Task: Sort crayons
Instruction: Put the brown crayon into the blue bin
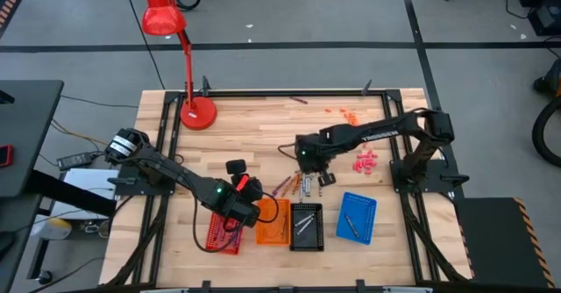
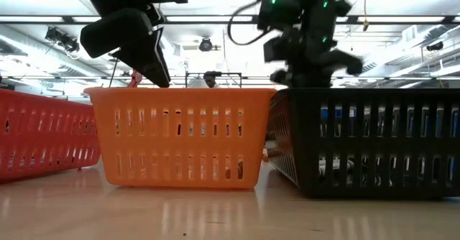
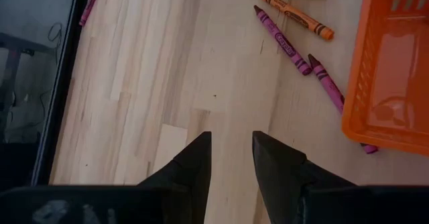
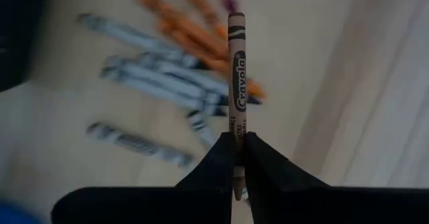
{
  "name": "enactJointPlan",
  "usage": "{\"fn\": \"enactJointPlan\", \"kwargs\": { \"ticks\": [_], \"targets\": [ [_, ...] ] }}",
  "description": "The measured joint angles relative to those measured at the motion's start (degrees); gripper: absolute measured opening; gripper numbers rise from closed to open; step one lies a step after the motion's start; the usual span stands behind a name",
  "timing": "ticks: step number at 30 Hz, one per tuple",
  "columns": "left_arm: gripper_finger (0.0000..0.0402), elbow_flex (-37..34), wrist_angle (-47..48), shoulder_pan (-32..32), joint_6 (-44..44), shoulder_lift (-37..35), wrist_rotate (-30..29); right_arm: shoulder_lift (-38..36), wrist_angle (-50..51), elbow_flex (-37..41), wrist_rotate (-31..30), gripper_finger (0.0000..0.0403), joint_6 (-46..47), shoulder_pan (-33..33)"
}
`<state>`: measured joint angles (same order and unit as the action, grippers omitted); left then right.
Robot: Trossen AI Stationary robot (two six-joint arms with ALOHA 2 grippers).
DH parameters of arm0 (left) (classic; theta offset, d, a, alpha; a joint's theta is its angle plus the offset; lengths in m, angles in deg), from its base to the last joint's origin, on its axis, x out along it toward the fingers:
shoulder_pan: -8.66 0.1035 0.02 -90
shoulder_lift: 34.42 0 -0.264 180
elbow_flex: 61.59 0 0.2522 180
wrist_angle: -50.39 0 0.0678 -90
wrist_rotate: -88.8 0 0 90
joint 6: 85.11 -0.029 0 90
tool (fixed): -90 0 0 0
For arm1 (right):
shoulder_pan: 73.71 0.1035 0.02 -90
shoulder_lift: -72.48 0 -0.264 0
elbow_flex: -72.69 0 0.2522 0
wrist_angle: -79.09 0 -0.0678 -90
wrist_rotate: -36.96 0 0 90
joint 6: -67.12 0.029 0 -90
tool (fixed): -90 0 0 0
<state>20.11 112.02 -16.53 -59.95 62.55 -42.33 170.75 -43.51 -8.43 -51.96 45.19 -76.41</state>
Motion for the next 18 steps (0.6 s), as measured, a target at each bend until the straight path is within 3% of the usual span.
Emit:
{"fn": "enactJointPlan", "kwargs": {
  "ticks": [6,18],
  "targets": [
    [0.0121,0.0,-0.03,0.28,-1.77,0.0,0.0,-4.89,5.49,-0.97,-0.25,0.0028,1.37,7.65],
    [0.0121,0.0,-0.73,0.28,-1.76,0.0,-0.01,-11.37,14.43,-0.98,-4.48,0.0028,14.88,23.22]
  ]
}}
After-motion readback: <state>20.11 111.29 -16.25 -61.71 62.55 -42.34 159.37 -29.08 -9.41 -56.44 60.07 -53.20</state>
